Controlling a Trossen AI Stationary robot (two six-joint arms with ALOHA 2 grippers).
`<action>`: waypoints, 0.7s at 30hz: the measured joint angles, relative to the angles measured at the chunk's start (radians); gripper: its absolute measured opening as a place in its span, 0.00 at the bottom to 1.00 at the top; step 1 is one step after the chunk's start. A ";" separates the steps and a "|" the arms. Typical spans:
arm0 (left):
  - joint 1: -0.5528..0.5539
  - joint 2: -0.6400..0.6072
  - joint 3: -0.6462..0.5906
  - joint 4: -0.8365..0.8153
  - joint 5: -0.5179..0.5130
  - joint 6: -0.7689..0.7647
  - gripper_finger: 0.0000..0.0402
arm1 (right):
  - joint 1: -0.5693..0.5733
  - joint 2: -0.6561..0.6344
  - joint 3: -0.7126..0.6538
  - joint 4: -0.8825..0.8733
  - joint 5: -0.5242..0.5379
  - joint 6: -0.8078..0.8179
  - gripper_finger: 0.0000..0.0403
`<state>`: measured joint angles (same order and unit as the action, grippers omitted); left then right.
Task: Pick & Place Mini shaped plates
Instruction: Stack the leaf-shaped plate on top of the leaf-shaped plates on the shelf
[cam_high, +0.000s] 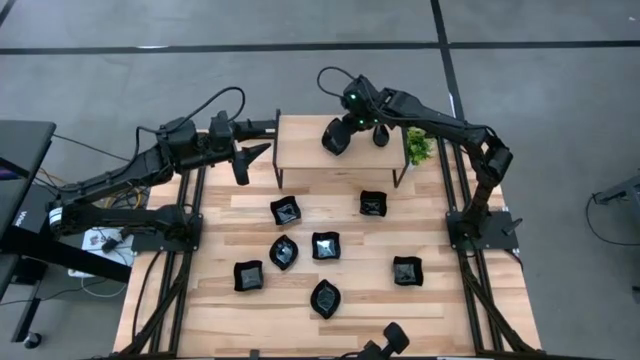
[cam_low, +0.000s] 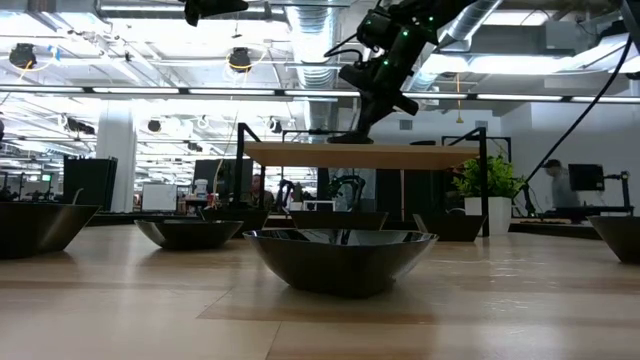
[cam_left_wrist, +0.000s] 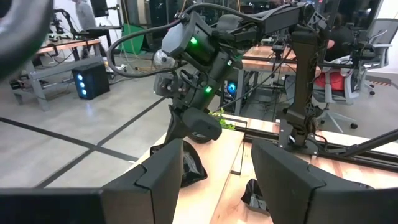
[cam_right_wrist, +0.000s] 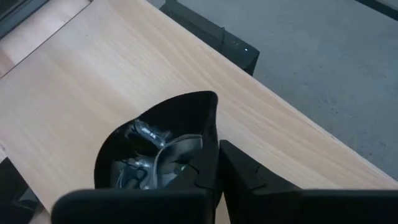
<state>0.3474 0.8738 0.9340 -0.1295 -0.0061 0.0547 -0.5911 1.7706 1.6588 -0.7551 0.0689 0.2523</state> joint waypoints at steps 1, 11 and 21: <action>0.000 0.000 0.000 0.000 0.000 0.000 0.48 | 0.000 0.000 0.000 0.000 0.000 0.000 0.03; 0.000 0.000 0.000 0.000 0.000 0.000 0.48 | 0.007 0.000 0.000 0.000 0.007 -0.015 0.19; 0.000 0.000 0.000 0.005 0.000 0.001 0.48 | 0.000 -0.083 0.002 -0.041 0.071 -0.058 0.23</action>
<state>0.3477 0.8742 0.9340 -0.1242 -0.0059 0.0555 -0.5908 1.6877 1.6604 -0.7963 0.1403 0.1947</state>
